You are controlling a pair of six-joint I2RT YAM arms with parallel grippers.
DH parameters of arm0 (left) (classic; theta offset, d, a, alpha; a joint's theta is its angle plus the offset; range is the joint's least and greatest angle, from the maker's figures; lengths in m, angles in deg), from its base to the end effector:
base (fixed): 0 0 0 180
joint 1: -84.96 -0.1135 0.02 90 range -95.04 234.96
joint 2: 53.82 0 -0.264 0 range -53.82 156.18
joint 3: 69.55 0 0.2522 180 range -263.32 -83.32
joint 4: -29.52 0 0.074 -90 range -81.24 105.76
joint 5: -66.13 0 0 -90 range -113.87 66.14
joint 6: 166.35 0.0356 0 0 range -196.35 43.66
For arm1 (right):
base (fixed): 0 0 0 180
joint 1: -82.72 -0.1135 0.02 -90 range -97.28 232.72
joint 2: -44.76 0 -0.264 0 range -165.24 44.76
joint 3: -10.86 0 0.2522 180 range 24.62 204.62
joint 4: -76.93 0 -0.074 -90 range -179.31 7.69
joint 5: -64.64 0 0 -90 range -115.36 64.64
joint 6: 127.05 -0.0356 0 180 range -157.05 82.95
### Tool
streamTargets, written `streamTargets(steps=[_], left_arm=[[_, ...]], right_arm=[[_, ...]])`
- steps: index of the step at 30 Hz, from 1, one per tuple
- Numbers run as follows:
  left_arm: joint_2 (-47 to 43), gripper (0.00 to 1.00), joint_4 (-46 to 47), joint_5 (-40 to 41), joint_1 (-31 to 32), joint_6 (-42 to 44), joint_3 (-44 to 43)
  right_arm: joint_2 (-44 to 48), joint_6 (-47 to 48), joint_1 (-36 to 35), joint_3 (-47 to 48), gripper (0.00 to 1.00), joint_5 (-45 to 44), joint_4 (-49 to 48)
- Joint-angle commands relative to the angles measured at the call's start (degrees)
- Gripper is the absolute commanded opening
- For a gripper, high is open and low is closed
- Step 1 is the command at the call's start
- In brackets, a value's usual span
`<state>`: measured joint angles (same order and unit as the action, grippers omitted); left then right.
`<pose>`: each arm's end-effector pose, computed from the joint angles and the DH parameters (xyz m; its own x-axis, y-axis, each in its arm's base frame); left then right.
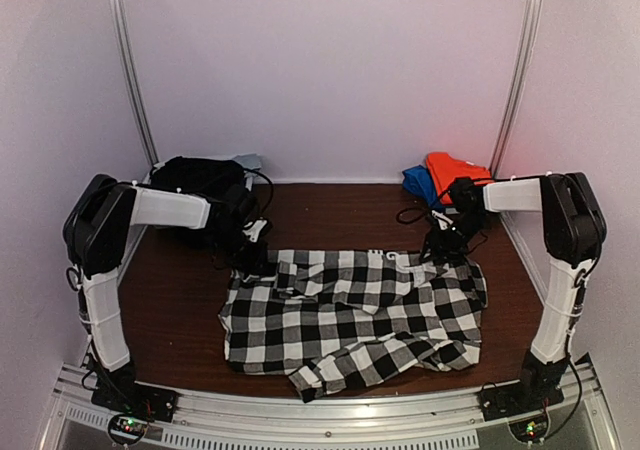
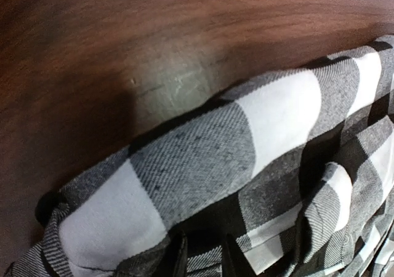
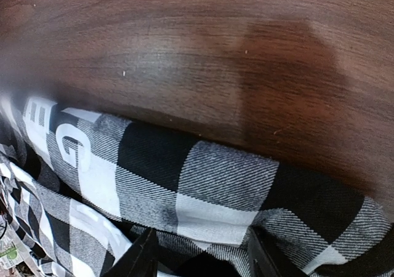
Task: Fold and stack the mixed laundry pile
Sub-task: Move the 1/3-folded shirt to the center of the board.
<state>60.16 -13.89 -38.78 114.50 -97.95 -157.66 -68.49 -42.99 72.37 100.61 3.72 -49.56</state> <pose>0.3370 -0.2015 0.1433 -0.9611 0.1358 -0.2404 0.2171 0.9097 -0.3540 0.3698 0.0851 0.1531 -0.9808 -0.0872 -0.1746 -0.1639 0.8537 0.4943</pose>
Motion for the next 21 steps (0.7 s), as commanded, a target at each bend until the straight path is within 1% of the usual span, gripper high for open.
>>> streamTargets(steps=[1, 3, 6, 8, 10, 13, 16, 19, 21], left_arm=[[1.9, 0.21, -0.3, 3.3, -3.0, -0.8, -1.3], [4.3, 0.21, -0.9, 4.8, -4.6, -0.3, -4.2], [10.9, 0.21, -4.2, 4.2, -6.5, 1.4, -12.0], [14.4, 0.21, -6.2, 3.4, -7.1, 2.8, -16.6], [16.1, 0.21, -8.4, 4.1, -7.1, 4.5, -20.0], [14.9, 0.22, -8.6, 4.9, -7.2, 5.2, -20.5], [13.4, 0.25, -8.6, 3.2, -7.4, 6.0, -20.1], [12.1, 0.28, -8.9, 2.2, -7.4, 6.5, -17.8], [10.7, 0.32, -7.5, 1.0, -7.4, 6.7, -14.8]], right_arm=[[-6.2, -0.2, 0.3, 3.0, 0.5, -5.4, -0.4], [-9.5, -0.7, 0.9, 7.6, 0.5, -6.2, -0.1], [-14.1, -1.2, 1.7, 14.8, 0.5, -6.6, 0.7], [-16.5, -1.2, 1.8, 19.2, 0.5, -6.0, 1.7], [-17.7, -1.2, 1.8, 22.0, 0.51, -5.0, 1.7], [-17.7, -1.0, 2.1, 24.2, 0.53, -5.1, 2.1], [-14.0, -3.0, 3.3, 21.1, 0.57, -4.3, -1.1], [-11.4, -4.7, 4.3, 20.3, 0.57, -2.9, -1.5], [-10.1, -5.6, 4.5, 19.6, 0.57, -2.0, -2.3]])
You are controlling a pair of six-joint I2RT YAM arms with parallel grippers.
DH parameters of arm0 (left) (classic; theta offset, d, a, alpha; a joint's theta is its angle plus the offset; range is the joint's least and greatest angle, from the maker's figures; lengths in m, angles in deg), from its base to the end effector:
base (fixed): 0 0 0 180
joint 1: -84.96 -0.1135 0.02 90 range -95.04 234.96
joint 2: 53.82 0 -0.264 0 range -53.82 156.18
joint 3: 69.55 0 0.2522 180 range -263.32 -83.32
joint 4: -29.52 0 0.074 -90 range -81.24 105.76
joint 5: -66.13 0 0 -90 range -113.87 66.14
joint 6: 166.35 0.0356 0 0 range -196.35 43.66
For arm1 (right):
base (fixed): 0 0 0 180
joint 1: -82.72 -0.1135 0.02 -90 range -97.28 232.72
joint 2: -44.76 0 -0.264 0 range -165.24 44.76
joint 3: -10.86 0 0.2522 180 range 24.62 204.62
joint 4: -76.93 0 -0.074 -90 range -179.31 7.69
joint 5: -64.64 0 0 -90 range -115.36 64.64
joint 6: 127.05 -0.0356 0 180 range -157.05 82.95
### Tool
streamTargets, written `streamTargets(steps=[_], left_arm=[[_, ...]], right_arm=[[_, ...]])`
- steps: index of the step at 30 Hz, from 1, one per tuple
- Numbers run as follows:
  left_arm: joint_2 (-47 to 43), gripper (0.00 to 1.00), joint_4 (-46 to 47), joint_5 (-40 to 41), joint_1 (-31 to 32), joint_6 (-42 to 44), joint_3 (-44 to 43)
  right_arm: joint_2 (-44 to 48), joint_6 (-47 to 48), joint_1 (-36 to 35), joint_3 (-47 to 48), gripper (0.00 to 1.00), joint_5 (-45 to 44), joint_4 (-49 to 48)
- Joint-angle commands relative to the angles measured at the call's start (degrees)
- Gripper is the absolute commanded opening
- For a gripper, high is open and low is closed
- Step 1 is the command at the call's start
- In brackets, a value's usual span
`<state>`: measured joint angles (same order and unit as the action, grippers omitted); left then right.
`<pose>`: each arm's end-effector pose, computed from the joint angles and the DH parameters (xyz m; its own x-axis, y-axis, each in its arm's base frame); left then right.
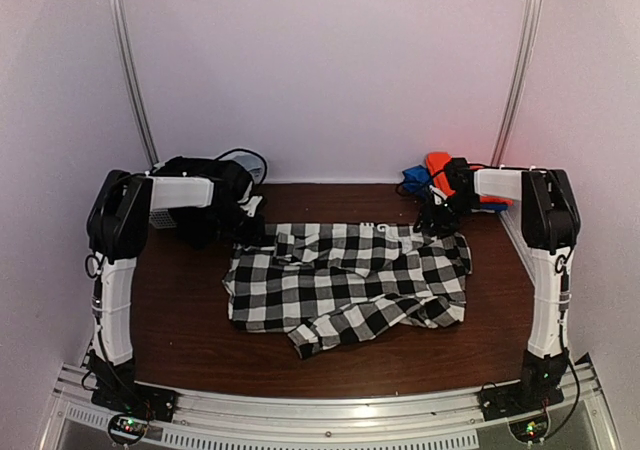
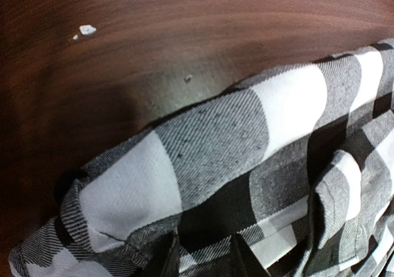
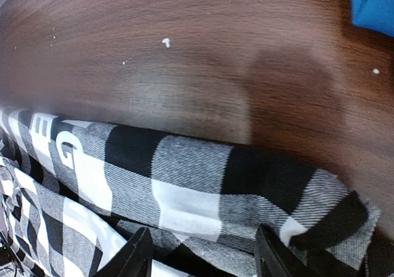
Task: Fold and stack the mixed laundry pile
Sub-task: Move the 1/3-folded shirt to the center of the board.
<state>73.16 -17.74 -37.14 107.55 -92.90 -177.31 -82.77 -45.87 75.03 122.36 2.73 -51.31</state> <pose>0.4219 -0.1844 0.1417 -0.9421 0.0917 -0.3226 0.1983 0.9280 -0.3154 0.4567 0.0786 0.1556 -0.9518 0.0080 -0.3067 -0.1503 0.8594 0.4887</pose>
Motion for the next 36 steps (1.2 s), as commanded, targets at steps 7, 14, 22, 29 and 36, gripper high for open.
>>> streamTargets(steps=[7, 14, 22, 29, 36], left_arm=[[-5.2, 0.32, -4.2, -4.4, -4.9, 0.6, 6.6], [-12.4, 0.33, -8.8, -6.5, -6.7, 1.2, -2.5], [-19.7, 0.33, -4.8, -9.1, -3.3, -2.1, 8.7], [-20.4, 0.33, -1.5, -6.5, 0.6, -2.8, 13.4], [-18.1, 0.31, -0.1, -2.3, 3.5, -0.4, 20.4]], right_arm=[[8.1, -2.9, 1.8, -7.7, 0.56, 2.0, -1.8], [13.9, 3.6, -0.3, -9.8, 0.56, -0.7, 6.3], [18.6, -2.4, -6.1, -21.0, 0.56, -0.3, 2.2], [16.6, -6.3, -8.6, -23.1, 0.56, 3.5, -3.8], [11.4, -2.1, -8.5, -18.1, 0.56, -1.3, 1.8]])
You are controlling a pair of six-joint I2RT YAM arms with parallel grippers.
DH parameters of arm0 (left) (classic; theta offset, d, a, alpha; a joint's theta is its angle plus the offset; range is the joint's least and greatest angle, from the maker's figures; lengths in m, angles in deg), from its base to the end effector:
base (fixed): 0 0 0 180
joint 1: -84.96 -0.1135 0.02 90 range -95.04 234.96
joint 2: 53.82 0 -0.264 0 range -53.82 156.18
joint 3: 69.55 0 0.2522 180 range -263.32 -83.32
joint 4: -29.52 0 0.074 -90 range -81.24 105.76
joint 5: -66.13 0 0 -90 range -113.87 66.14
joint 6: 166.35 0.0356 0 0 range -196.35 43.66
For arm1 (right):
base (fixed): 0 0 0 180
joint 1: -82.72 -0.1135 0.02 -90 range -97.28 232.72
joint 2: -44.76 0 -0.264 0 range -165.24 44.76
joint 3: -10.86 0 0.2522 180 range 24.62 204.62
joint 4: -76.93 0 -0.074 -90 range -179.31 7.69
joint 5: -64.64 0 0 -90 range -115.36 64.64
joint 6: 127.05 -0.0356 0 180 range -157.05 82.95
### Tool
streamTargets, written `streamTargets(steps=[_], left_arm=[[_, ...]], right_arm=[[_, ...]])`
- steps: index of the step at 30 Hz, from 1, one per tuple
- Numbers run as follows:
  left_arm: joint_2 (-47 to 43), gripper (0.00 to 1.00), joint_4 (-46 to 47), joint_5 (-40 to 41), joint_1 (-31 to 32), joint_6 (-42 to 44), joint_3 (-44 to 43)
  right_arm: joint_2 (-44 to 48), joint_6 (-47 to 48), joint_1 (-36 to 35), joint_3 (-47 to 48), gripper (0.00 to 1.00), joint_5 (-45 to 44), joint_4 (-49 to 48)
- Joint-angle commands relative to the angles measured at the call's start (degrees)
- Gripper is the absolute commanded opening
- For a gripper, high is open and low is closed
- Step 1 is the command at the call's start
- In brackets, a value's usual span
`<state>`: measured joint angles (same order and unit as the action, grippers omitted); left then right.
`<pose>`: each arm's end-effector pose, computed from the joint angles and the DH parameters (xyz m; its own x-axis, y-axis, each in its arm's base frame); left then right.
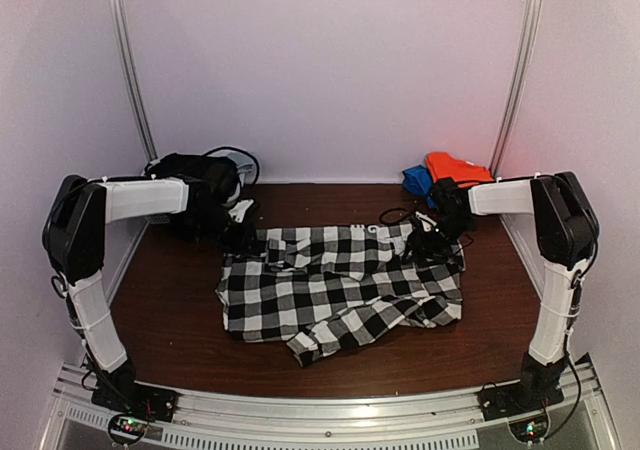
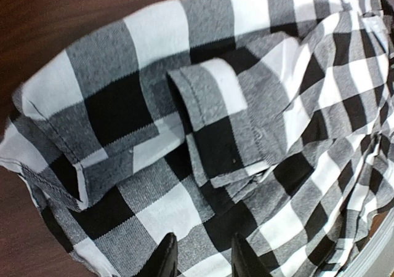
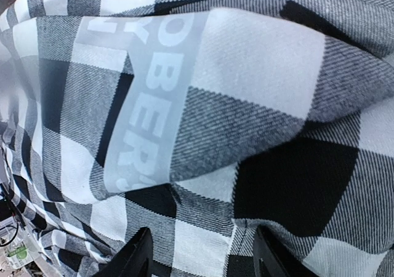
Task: Fold and stack the mixed laundry pile
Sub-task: Move the 1/3-folded shirt to the center of the board, then adjust the 1/3-folded shirt at the center of the board.
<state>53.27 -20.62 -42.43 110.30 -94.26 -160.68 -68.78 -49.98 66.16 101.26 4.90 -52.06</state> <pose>0.3419 -0.1745 0.1980 -0.9469 0.1258 -0.2960 0.2429 0.8831 -0.4015 0.3648 0.1272 0.1557 -0.9833 -0.0908 -0.1577 -0.1622 0.8300 0.5336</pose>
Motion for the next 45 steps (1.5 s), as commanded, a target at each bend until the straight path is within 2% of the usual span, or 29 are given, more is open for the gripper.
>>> streamTargets(steps=[1, 8, 12, 15, 18, 21, 24, 28, 33, 37, 41, 45], left_arm=[[2.2, 0.32, 3.6, 3.2, 0.8, 0.7, 5.0], [10.0, 0.31, 3.4, 6.4, 0.4, -0.8, 1.2], [15.1, 0.31, 1.6, 8.0, -0.3, -1.3, -4.8], [15.4, 0.33, 1.6, 7.7, -0.6, -1.4, -7.7], [9.9, 0.37, 4.5, 6.9, 0.5, 0.0, -5.6], [1.1, 0.5, 7.2, 6.8, 4.2, 2.7, -1.2], [-6.4, 0.61, 8.2, 6.2, 10.0, 5.3, 3.3], [-11.6, 0.66, 8.8, 6.2, 18.8, 7.2, 9.2], [-12.9, 0.66, 11.8, 6.5, 26.0, 7.2, 14.0], [-11.2, 0.66, 12.7, 9.2, 29.1, 5.8, 16.2], [-8.6, 0.77, 13.8, 12.1, 31.3, 6.8, 15.0], [-4.8, 0.77, 15.1, 11.9, 32.7, 7.8, 12.8]], right_arm=[[-3.0, 2.0, 0.5, 3.3, 0.56, -3.8, 2.6], [-9.3, 3.3, 3.0, 5.4, 0.56, -4.3, 2.4], [-10.9, 4.4, 4.2, 10.5, 0.56, -1.6, 3.3], [-10.3, 6.6, 4.3, 16.1, 0.57, 1.1, 7.3], [-5.2, 6.9, 4.3, 16.6, 0.6, 3.6, 9.0], [2.8, 4.4, 4.1, 12.1, 0.62, 8.0, 6.9], [9.8, 3.8, 3.0, 7.7, 0.63, 8.2, 6.3], [17.9, 4.1, 2.4, 3.4, 0.64, 6.8, 7.8], [27.2, 3.3, 2.1, -2.4, 0.64, 5.5, 7.9], [32.4, 2.0, 2.0, -4.3, 0.65, 6.4, 9.3], [36.9, 2.1, 1.9, -7.4, 0.66, 6.4, 9.9], [42.5, 0.9, 1.7, -11.1, 0.66, 7.5, 8.7]])
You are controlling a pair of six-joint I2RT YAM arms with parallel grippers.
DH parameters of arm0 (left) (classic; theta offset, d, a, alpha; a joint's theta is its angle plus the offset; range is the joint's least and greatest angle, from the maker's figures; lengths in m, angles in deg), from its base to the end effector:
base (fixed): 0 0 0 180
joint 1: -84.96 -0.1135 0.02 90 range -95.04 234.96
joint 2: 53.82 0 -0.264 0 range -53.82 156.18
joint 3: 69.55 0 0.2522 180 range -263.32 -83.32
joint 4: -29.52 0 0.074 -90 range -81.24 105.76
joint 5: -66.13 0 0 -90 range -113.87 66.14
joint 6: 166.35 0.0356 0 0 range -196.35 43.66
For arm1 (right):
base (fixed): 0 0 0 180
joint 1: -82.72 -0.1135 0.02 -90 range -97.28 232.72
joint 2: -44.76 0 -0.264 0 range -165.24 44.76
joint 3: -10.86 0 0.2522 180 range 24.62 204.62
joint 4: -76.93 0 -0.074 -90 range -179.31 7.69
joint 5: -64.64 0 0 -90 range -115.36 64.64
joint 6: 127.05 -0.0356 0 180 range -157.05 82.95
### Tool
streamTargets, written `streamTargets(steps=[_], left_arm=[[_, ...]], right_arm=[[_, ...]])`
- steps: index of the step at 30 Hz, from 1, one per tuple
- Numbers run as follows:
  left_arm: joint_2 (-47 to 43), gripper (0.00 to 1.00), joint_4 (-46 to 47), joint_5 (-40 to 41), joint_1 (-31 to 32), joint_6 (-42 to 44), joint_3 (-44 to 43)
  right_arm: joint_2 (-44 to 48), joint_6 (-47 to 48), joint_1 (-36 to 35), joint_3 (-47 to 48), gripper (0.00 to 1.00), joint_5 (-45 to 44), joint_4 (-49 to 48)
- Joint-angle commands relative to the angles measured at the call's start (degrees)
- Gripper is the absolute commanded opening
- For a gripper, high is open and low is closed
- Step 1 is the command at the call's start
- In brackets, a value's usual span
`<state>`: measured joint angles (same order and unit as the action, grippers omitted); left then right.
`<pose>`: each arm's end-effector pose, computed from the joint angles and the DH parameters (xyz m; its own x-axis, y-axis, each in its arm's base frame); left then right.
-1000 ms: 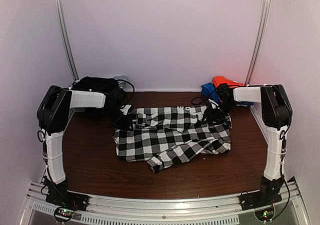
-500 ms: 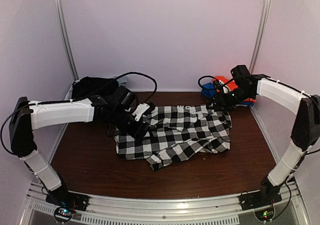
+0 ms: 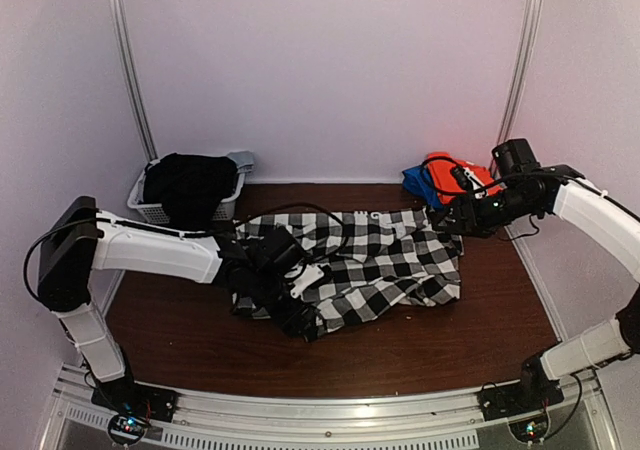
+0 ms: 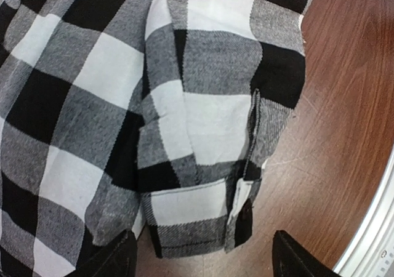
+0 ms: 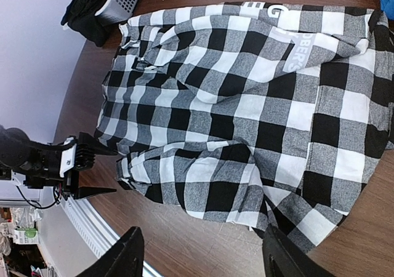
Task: Fold and stack the mixed laundry pile
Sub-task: Adjust the 1/3-folded shirt at the center of the board.
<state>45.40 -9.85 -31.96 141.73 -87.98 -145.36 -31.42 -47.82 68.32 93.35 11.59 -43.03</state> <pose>0.1842 -0.2903 0.1767 -0.6514 0.6301 -0.4228 0.7475 0.6286 -0.2148 0.2545 0.0874 0.3150 -0.8687 -0.0689 -0.4906 -0.3877 0.7110 0.5867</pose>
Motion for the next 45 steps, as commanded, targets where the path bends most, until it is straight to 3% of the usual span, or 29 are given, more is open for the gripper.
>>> streamTargets(steps=[1, 4, 6, 8, 11, 12, 18, 23, 27, 30, 33, 38, 42, 45], left_arm=[[4.4, 0.77, 4.5, 1.6, 1.7, 1.8, -2.7], [8.6, 0.72, 4.6, 1.5, 3.0, 2.5, -3.0], [9.9, 0.62, 4.8, 1.2, 4.7, 3.5, -3.2], [9.6, 0.42, 4.4, 0.5, 6.3, 4.1, -3.5], [6.4, 0.03, 5.0, -2.6, 10.0, 5.4, -2.2], [5.2, 0.0, 4.7, -2.2, 11.7, 6.1, -1.8], [-0.2, 0.0, 0.8, -4.6, 18.0, 9.8, 0.0], [-4.8, 0.02, -7.8, -7.5, 20.9, 15.8, 1.9], [-8.3, 0.41, -9.1, -11.0, 21.2, 14.8, 0.8], [-11.8, 0.58, -7.8, -10.2, 20.9, 10.3, -1.8], [-17.8, 0.69, -1.9, -7.6, 14.0, 1.4, 1.8], [-21.7, 0.67, 2.6, -3.4, -5.4, -9.7, 11.4], [-18.1, 0.63, 5.1, -2.1, -11.5, -13.0, 14.4], [-12.5, 0.58, 4.8, -1.5, -12.6, -13.3, 14.7]], right_arm=[[6.6, -1.7, -0.5, -4.5, 0.67, 0.8, -1.2], [10.2, -1.7, -0.7, -7.1, 0.69, 1.3, -2.4], [12.1, -0.7, -1.1, -7.7, 0.7, 0.8, -2.3], [14.3, 0.1, -1.5, -8.5, 0.7, -0.7, -2.9], [17.1, -0.1, -1.6, -10.2, 0.71, -3.3, -4.5], [17.4, -0.4, -1.6, -10.4, 0.71, -3.9, -4.5], [15.0, -1.3, -1.6, -10.3, 0.7, -3.7, -3.4], [11.1, 0.2, -1.6, -9.9, 0.69, -4.1, -0.1], [8.6, 0.2, -1.7, -12.3, 0.65, -2.7, -1.2], [6.0, -0.4, -2.2, -13.9, 0.61, -2.1, -3.6], [2.3, -0.8, -3.4, -14.7, 0.59, -2.4, -6.9], [-7.5, -0.4, -6.8, -11.9, 0.55, -2.8, -9.8], [-13.9, 0.0, -10.1, -10.9, 0.55, -2.5, -11.8], [-17.8, 0.4, -11.0, -12.8, 0.55, -1.9, -13.5]])
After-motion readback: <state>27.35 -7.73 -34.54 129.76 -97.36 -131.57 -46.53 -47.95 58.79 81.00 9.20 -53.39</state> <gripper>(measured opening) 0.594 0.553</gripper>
